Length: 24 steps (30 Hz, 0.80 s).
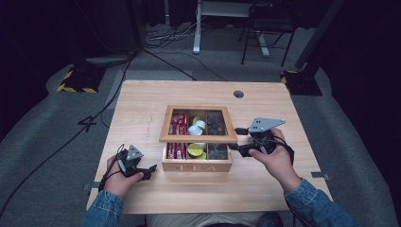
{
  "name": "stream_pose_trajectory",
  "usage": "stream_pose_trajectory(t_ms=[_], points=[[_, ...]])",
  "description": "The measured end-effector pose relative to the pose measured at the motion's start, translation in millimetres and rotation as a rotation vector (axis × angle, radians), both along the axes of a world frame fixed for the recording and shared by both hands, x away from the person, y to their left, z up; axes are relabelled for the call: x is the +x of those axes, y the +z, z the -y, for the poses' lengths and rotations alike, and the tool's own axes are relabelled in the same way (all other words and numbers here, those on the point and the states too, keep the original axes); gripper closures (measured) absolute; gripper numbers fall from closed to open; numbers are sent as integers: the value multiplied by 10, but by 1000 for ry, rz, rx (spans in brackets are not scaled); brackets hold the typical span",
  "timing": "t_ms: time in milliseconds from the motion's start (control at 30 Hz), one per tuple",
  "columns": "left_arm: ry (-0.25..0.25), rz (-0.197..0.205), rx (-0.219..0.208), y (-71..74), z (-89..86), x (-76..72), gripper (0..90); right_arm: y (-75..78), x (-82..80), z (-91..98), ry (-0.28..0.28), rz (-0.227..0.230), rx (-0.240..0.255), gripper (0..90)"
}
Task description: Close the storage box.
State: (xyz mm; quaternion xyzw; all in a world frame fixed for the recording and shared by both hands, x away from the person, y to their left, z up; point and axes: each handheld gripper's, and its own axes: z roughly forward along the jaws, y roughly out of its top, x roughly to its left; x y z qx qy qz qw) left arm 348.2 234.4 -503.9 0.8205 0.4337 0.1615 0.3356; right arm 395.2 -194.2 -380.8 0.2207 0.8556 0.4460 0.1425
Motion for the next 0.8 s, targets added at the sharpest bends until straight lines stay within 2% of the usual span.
stream_pose_trajectory(t_ms=[167, 367, 600, 633, 700, 733, 800], points=[[1, -2, -3, -1, 5, -3, 161, -67, -36, -4, -9, 0, -5, 364], [1, -1, -4, -2, 15, -5, 161, -203, -46, 13, -9, -38, 9, 378], [-1, -1, -1, -1, 16, -5, 161, -264, -88, 6, -14, -36, -4, 392], [-1, -1, -1, -1, 16, -5, 161, -287, -94, 8, -13, -44, -5, 400], [-2, 0, 0, -1, 16, -5, 162, -315, -92, 10, 12, -74, 9, 477], [-3, -1, -1, -1, 17, -6, 161, -339, -92, 9, 20, -90, 18, 478], [-4, -1, -1, -1, 19, -8, 161, -376, -105, -11, 25, -89, -2, 475]])
